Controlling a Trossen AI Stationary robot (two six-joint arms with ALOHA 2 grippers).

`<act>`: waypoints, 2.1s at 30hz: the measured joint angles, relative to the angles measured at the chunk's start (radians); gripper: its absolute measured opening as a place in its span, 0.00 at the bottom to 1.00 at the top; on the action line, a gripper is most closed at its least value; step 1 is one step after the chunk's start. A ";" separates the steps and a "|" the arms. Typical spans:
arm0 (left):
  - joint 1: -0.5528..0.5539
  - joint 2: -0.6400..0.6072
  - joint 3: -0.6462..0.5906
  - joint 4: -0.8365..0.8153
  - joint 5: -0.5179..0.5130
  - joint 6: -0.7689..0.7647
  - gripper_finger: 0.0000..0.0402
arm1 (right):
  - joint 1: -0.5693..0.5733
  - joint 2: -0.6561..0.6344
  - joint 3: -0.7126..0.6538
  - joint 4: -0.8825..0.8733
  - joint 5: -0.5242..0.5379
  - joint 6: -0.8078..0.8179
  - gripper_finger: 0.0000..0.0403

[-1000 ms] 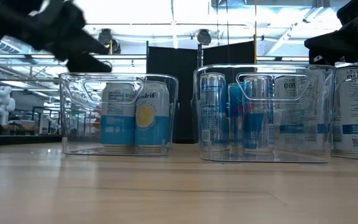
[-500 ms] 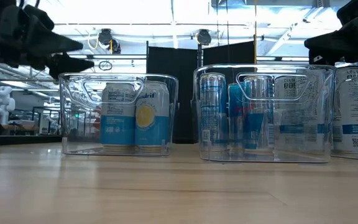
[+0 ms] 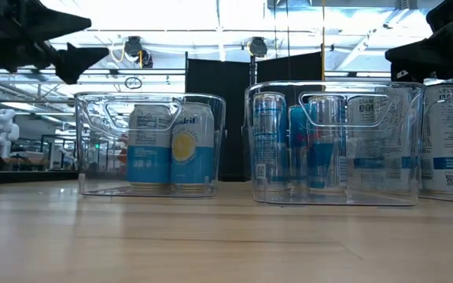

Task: Sort soda cans
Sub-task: Return to Home Position

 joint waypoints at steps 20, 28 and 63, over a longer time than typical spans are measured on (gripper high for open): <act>0.003 0.009 -0.001 -0.153 -0.116 0.104 0.90 | 0.000 0.004 0.000 -0.008 0.000 0.000 0.00; 0.003 0.009 -0.001 -0.144 -0.311 0.103 0.90 | 0.000 0.004 0.000 -0.007 0.000 0.000 0.00; 0.002 0.009 -0.002 -0.144 -0.312 0.100 0.90 | 0.000 0.004 0.000 -0.008 0.000 0.000 0.00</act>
